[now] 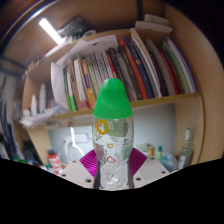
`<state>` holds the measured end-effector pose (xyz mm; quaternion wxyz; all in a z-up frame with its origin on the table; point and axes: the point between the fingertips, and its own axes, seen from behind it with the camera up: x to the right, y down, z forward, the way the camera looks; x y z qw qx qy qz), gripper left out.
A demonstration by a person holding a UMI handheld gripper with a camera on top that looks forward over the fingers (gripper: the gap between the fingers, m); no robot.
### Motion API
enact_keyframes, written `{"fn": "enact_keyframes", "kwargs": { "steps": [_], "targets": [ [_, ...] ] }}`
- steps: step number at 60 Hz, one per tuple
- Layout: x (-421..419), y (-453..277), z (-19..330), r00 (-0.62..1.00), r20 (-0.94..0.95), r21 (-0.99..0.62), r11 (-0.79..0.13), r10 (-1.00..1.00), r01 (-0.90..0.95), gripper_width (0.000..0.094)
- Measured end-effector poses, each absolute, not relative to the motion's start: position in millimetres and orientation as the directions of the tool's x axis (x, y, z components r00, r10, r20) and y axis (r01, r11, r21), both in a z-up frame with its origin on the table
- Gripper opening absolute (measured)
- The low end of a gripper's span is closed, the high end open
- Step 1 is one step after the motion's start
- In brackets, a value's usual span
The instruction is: Pour water
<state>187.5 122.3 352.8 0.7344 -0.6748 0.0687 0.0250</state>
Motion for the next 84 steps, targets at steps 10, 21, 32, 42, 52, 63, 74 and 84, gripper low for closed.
{"fn": "enact_keyframes", "kwargs": {
  "steps": [10, 21, 32, 42, 52, 63, 74, 84],
  "targets": [
    [269.6, 124.1, 215.7, 0.978, 0.034, -0.995, -0.102, -0.204, 0.013, 0.0398],
    [301.4, 121.9, 115.6, 0.970, 0.054, -0.979, -0.204, -0.236, 0.005, 0.0398],
    [312.4, 116.0, 83.9, 0.964, -0.033, -0.985, -0.157, -0.264, -0.076, 0.0418],
    [309.4, 113.2, 80.8, 0.963, 0.025, -0.978, -0.207, -0.269, -0.032, 0.0514],
    [288.0, 77.8, 55.0, 0.967, -0.052, -0.925, -0.353, -0.250, -0.141, 0.0848],
    [254.0, -22.2, 81.7, 0.958, -0.037, -0.916, -0.373, -0.285, -0.146, 0.0841],
    [178.7, -159.6, 144.9, 0.962, -0.029, -0.921, -0.366, -0.272, -0.131, 0.0839],
    [103.7, -287.2, 180.8, 0.965, -0.027, -0.908, -0.398, -0.262, -0.134, 0.0844]
  ]
}}
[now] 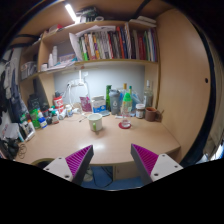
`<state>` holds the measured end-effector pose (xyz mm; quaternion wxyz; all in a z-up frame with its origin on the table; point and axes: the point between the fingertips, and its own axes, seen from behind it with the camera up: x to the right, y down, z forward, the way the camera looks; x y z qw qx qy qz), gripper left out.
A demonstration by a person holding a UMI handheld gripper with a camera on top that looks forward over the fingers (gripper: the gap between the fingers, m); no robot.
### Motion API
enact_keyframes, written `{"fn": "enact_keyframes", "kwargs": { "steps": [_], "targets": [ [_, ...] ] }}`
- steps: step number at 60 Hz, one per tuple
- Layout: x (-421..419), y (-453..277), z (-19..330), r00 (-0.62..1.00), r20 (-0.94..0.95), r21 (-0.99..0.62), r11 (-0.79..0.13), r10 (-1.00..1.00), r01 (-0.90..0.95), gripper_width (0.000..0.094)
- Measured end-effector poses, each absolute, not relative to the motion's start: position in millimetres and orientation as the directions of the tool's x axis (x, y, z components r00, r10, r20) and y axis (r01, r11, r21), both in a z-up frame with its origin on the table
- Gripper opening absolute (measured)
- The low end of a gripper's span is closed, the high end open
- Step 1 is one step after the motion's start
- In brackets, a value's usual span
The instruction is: Pour water
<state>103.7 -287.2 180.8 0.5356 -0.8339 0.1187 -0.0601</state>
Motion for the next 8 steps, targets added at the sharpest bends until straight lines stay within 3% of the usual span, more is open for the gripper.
{"fn": "enact_keyframes", "kwargs": {
  "steps": [8],
  "targets": [
    [71.1, -359.0, 199.1, 0.957, -0.084, -0.893, -0.406, -0.277, -0.196, 0.0846]
  ]
}}
